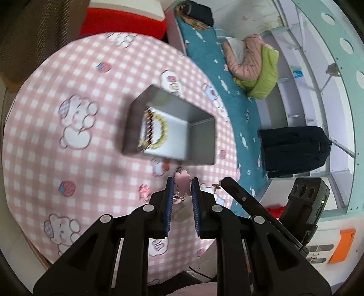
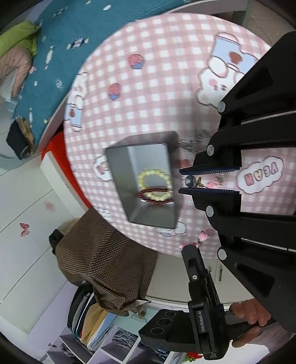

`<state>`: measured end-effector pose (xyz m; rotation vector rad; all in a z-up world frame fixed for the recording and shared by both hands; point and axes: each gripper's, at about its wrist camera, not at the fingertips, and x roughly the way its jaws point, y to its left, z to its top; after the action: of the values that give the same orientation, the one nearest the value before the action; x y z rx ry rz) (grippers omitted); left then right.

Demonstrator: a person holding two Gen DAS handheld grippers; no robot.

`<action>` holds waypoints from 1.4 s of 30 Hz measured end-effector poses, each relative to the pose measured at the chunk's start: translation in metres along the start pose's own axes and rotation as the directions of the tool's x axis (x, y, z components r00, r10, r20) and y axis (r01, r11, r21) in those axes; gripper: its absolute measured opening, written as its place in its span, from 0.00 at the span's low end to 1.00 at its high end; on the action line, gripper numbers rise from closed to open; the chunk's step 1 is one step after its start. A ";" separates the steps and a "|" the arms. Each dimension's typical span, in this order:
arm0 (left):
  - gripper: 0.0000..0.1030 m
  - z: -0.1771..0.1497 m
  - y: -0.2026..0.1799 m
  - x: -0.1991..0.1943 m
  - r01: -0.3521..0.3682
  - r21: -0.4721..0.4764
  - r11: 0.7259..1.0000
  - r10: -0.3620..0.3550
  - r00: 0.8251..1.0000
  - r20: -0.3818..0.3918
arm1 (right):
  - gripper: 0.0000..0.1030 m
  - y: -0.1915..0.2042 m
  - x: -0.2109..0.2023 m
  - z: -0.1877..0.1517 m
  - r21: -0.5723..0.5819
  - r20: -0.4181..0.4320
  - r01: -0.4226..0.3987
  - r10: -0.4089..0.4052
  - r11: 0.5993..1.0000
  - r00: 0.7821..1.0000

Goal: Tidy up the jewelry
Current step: 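Place the pink charm and earring into the grey tray, open both grippers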

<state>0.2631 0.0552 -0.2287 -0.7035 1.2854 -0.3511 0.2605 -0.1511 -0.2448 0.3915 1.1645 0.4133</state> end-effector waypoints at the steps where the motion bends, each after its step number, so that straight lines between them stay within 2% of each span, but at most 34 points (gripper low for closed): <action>1: 0.15 0.003 -0.004 0.000 0.006 0.007 1.000 -0.006 1.000 0.002 | 0.09 -0.001 -0.002 0.003 -0.002 0.008 -0.002 0.002 1.000 1.000; 10: 0.15 0.031 -0.026 0.020 -0.013 0.053 0.999 0.013 1.000 -0.011 | 0.09 -0.004 -0.003 0.039 -0.004 0.045 -0.007 0.007 1.000 0.999; 21: 0.15 0.050 -0.024 0.068 -0.056 0.075 0.996 0.063 0.993 -0.099 | 0.10 -0.014 0.021 0.044 0.026 -0.010 0.009 -0.008 1.000 1.000; 29: 0.16 0.053 -0.028 0.083 -0.084 0.103 0.991 0.096 0.987 -0.125 | 0.10 -0.020 0.023 0.045 0.039 -0.017 0.022 -0.021 0.999 1.000; 30: 0.19 0.053 -0.029 0.083 -0.091 0.108 0.990 0.105 0.987 -0.125 | 0.10 -0.020 0.023 0.045 0.041 -0.018 0.023 -0.023 0.999 1.000; 31: 0.37 0.053 -0.030 0.083 -0.093 0.113 0.989 0.107 0.986 -0.127 | 0.10 -0.021 0.023 0.045 0.043 -0.019 0.024 -0.023 0.999 1.000; 32: 0.46 0.052 -0.032 0.081 -0.086 0.118 0.989 0.100 0.988 -0.119 | 0.10 -0.021 0.023 0.045 0.045 -0.019 0.024 -0.023 0.999 1.000; 39: 0.46 0.051 -0.035 0.075 -0.084 0.132 0.988 0.097 0.991 -0.095 | 0.10 -0.020 0.023 0.044 0.035 -0.020 0.022 -0.021 0.999 1.000; 42: 0.46 0.049 -0.036 0.070 -0.087 0.136 0.987 0.099 0.991 -0.085 | 0.12 -0.018 0.022 0.044 0.031 -0.022 0.036 -0.035 0.999 0.999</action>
<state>0.3340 -0.0001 -0.2526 -0.5183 1.3641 -0.3919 0.3112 -0.1591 -0.2556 0.3937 1.1979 0.3693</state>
